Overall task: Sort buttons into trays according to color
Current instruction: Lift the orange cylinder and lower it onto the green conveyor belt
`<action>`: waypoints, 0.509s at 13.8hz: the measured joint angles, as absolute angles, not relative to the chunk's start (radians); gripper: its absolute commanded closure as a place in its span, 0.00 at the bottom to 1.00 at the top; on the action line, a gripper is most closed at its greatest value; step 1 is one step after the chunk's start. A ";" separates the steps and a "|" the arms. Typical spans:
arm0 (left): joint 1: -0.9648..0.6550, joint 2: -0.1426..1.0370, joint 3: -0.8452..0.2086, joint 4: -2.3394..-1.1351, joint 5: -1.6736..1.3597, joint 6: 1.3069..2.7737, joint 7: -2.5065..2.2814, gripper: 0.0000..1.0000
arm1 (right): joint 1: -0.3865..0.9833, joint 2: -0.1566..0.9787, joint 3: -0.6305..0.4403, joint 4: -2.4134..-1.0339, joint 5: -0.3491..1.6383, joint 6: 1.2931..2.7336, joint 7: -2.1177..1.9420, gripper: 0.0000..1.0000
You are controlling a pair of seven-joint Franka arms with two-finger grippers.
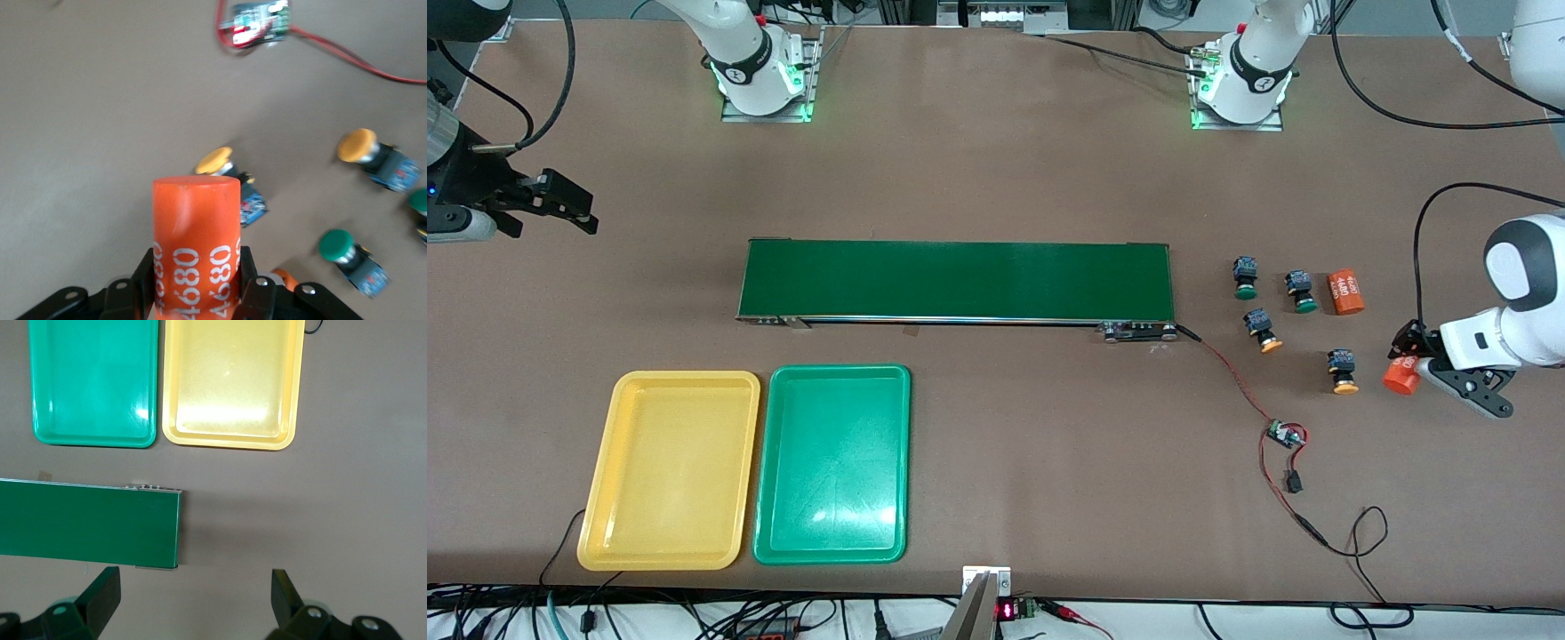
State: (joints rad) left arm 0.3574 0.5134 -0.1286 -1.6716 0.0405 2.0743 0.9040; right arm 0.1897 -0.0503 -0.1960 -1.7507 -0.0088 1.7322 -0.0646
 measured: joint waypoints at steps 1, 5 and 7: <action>0.359 0.514 -0.154 -1.660 0.040 2.042 0.955 0.85 | 0.190 -0.050 -0.196 -1.751 -0.009 1.732 -0.065 0.00; 0.359 0.515 -0.323 -1.655 0.040 1.960 1.075 0.86 | 0.189 -0.050 -0.197 -1.751 -0.009 1.732 -0.064 0.00; 0.357 0.519 -0.423 -1.656 0.040 1.952 1.098 0.86 | 0.188 -0.049 -0.198 -1.751 -0.009 1.732 -0.064 0.00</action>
